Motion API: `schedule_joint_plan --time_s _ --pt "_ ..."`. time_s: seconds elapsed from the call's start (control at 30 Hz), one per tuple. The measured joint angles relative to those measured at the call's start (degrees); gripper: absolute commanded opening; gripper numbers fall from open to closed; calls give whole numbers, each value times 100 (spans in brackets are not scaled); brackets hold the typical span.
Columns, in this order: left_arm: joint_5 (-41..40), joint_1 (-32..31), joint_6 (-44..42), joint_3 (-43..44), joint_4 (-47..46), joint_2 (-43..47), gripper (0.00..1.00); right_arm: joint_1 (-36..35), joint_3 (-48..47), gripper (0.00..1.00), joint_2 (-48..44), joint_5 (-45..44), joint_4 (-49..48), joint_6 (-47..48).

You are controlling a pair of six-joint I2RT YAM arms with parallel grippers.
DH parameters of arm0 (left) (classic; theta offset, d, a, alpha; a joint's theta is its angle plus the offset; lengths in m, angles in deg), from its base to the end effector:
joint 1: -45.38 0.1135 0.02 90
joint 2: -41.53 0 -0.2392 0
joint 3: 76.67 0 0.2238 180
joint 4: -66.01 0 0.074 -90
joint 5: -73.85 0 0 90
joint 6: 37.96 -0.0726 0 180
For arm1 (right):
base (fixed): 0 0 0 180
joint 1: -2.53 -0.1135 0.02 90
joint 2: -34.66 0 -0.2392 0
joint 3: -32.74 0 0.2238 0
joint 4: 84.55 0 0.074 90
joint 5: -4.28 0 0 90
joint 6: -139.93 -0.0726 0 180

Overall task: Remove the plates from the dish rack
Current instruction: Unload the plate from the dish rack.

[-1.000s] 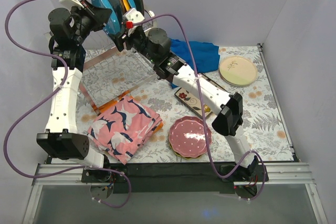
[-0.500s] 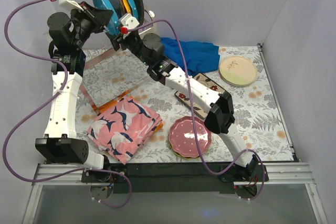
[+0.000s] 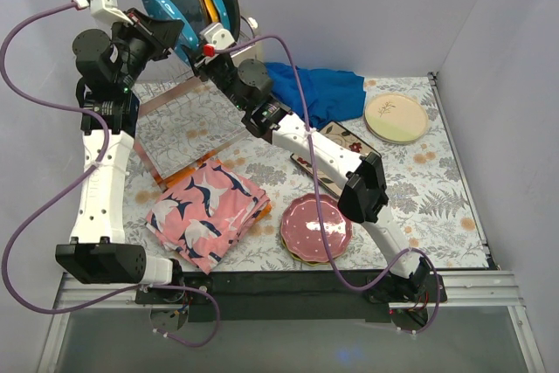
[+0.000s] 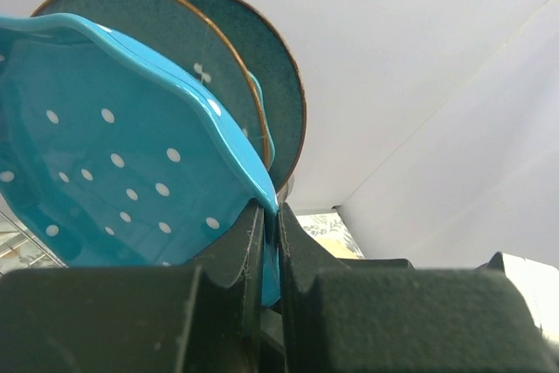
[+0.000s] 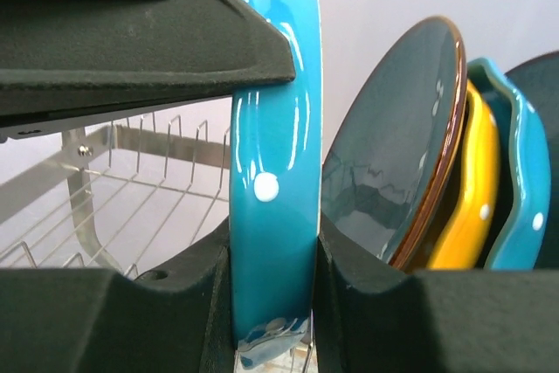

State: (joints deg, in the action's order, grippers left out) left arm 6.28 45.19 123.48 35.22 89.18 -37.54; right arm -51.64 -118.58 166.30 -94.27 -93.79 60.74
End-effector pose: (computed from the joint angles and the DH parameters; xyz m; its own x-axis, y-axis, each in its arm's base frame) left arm 0.3017 -0.0287 0.4933 -0.3061 -0.8753 -0.3744 0.2796 0.2933 -0.9142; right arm 0.3116 0.4131 0.4381 0.4141 0.2568 -0.8732 -0.6596 0.7458 -0.0935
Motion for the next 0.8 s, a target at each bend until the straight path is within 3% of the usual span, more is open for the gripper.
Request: schedule_joint_plan --time_s 0.8 --pt "-13 -9 101 -492 -820 496 0 -28 59 1 83 337 -1283 214"
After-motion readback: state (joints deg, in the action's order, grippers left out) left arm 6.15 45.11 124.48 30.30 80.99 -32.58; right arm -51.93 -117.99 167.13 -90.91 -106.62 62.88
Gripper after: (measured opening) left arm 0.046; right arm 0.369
